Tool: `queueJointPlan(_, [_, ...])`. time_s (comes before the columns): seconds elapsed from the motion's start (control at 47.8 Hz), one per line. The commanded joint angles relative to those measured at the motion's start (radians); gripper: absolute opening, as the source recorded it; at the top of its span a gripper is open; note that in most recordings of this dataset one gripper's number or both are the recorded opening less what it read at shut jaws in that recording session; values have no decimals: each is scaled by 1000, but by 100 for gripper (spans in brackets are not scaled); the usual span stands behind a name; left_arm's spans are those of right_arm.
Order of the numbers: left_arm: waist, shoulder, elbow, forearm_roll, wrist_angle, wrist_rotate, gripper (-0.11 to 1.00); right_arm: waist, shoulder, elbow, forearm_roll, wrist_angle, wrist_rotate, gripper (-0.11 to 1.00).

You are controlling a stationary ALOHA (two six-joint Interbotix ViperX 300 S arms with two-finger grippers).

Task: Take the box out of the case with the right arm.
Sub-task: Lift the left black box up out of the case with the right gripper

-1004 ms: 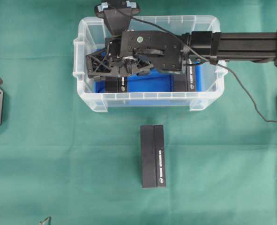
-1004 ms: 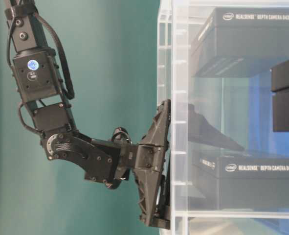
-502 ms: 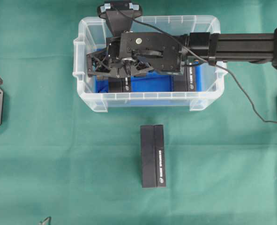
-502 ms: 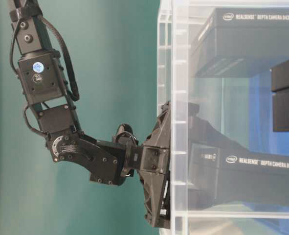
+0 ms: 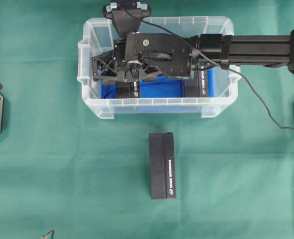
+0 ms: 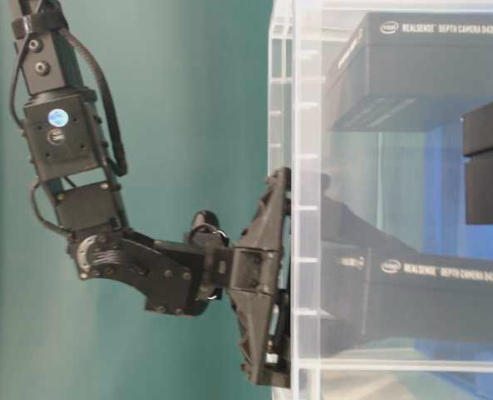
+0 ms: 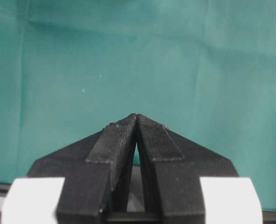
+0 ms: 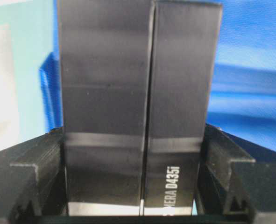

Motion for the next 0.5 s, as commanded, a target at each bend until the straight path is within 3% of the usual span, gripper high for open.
queueJointPlan(0.0, [2, -2, -23, 5, -6, 0, 2, 8, -83, -46, -5, 28, -2, 68])
queueJointPlan(0.481, [2, -6, -23, 5, -6, 2, 2, 8, -141, -259, -28, 281, -3, 68])
